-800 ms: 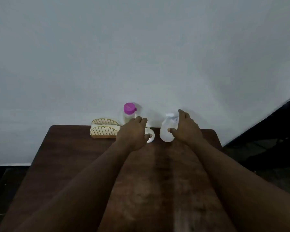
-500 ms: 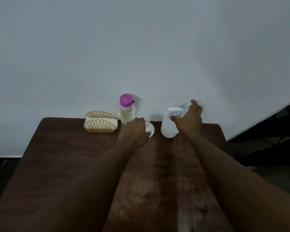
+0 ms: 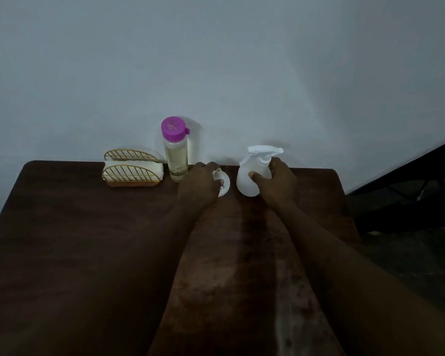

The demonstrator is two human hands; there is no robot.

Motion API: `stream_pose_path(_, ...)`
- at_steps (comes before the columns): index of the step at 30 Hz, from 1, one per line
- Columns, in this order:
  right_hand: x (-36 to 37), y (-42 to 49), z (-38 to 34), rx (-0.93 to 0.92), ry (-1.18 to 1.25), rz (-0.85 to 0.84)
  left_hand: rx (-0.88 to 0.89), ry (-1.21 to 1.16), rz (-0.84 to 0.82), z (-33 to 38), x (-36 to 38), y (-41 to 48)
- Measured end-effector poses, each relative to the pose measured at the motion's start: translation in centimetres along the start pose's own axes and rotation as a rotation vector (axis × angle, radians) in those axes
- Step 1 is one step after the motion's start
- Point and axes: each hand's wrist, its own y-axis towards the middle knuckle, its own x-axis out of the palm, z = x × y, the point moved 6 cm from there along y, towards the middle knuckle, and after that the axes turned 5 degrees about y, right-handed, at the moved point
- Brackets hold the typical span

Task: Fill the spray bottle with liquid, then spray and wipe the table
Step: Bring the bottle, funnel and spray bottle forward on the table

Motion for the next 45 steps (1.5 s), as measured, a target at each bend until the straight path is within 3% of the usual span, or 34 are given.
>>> stream_pose_path(13, -4.7, -13.4, 1.3, -0.059, -0.061, 0.000, 0.072, -0.041, -0.101, 0.4, 1.1, -10.3)
stream_pose_path(16, -6.0, -17.5, 2.1, -0.024, -0.077, 0.025, 0.025, -0.041, -0.245, 0.2, 2.1, -13.8)
stream_pose_path(20, -6.9, -21.7, 3.1, 0.053, -0.085, 0.023, 0.017, 0.012, -0.233, 0.4, 2.0, -17.6)
stream_pose_path(33, -7.3, -27.1, 3.3, 0.050, -0.109, 0.057, 0.045, -0.011, -0.294, 1.2, 2.9, -23.5)
stream_pose_path(37, -7.3, -27.0, 3.0, 0.046, -0.144, 0.039, 0.096, 0.054, -0.235, 0.9, 2.4, -23.5)
stream_pose_path(41, -6.9, -26.9, 2.8, 0.028, -0.190, 0.012, 0.035, 0.087, -0.131, -0.4, 0.9, -22.3)
stream_pose_path(45, -5.8, -26.3, 3.5, -0.044, -0.153, 0.059, -0.165, 0.014, 0.241, -2.9, -2.4, -17.4)
